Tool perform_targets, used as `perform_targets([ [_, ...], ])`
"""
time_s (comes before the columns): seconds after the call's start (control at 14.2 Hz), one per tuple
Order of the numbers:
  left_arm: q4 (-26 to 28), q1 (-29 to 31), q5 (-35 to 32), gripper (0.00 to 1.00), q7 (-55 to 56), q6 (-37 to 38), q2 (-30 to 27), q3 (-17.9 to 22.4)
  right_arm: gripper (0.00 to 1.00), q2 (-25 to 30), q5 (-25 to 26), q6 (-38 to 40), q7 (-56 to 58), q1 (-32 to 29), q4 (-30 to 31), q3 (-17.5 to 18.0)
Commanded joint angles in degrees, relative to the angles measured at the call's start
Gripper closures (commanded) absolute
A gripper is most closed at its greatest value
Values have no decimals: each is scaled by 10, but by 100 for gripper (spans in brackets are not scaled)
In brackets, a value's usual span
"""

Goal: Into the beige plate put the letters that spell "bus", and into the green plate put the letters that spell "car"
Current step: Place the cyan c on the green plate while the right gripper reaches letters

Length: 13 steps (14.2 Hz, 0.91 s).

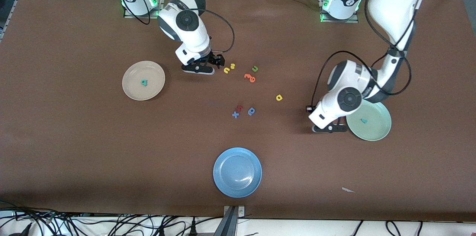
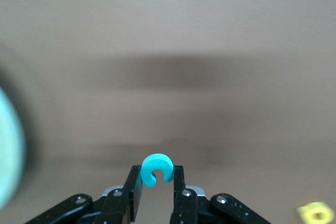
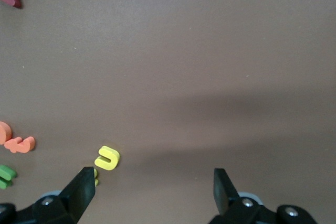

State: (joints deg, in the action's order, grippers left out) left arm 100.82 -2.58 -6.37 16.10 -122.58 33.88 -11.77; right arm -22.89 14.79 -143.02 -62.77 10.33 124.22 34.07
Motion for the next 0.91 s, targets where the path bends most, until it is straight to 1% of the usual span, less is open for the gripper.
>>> perform_targets([
  [0.0,3,61,-16,85,-85,17,-20,-8,0,-40,44,-14,-57,28,-27,-17],
  [0.14,5,96,-16,85,-115,17,-21,-8,0,-67,83,-24,-114,55,-49,-34],
  [0.35,12,121,-17,84,-121,20,-25,-7,0,-105,119,-21,-175,74,-92,-35],
  [0.42,12,123,-29,82,-121,20,-22,-6,0,-109,126,-21,-181,77,-95,-36],
  [0.49,12,129,-62,71,-121,21,-20,-4,0,-111,134,-21,-185,77,-95,-36],
  [0.56,11,138,-93,20,-122,22,-18,-5,0,-115,141,-22,-191,78,-95,-36],
  [0.63,8,143,-102,0,-133,29,-18,-5,0,-123,155,-22,-202,79,-95,-36],
  [0.7,3,142,-100,0,-133,30,-19,-8,0,-134,179,-23,-219,80,-97,-36],
  [0.84,2,113,-96,0,-116,30,-19,-16,1,-159,238,-24,-275,88,-106,-36],
])
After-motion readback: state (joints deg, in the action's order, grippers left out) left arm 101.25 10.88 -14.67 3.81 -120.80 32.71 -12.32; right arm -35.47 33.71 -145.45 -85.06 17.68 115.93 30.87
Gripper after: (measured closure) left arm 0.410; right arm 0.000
